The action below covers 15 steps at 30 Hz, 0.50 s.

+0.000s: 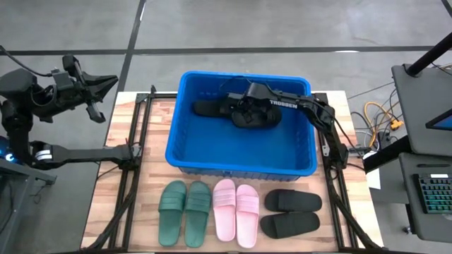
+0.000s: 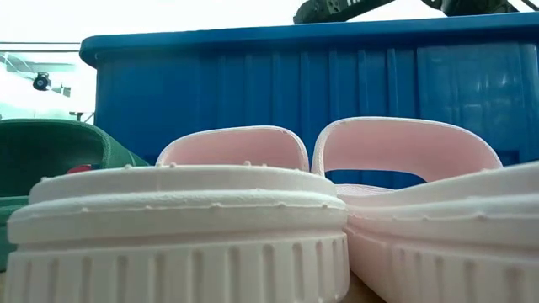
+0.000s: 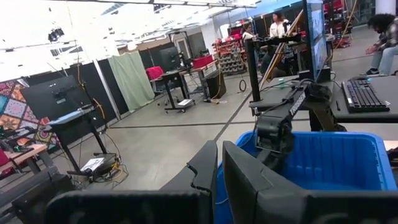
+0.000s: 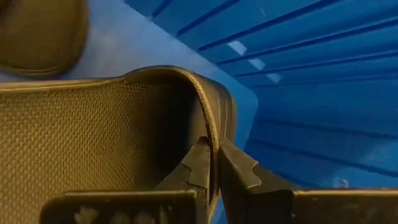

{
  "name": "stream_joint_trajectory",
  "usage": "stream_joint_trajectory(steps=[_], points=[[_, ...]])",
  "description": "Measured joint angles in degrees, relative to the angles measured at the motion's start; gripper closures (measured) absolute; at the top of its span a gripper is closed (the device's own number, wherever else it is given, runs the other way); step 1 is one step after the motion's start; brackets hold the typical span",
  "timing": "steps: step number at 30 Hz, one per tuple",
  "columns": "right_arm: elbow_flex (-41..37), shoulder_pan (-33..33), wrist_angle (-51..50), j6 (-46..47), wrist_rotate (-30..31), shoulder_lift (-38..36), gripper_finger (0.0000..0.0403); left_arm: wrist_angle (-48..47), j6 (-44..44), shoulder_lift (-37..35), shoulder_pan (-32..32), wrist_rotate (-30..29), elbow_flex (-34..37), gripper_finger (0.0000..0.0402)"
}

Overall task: Pick and place slides into bin
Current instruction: Stack the black slipper on top of the black slipper in the blue bin

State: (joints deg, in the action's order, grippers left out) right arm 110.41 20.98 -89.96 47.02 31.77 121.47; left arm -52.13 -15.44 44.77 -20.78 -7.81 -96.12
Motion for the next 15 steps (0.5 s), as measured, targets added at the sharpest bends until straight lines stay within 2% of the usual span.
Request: stream_joint_trajectory(steps=[15], points=[[-2.10, 5.39, -0.06, -3.61, 4.39, -0.11, 0.0392, -0.86, 0.02, -0.79, 0.01, -0.04, 0.00, 0.0391]])
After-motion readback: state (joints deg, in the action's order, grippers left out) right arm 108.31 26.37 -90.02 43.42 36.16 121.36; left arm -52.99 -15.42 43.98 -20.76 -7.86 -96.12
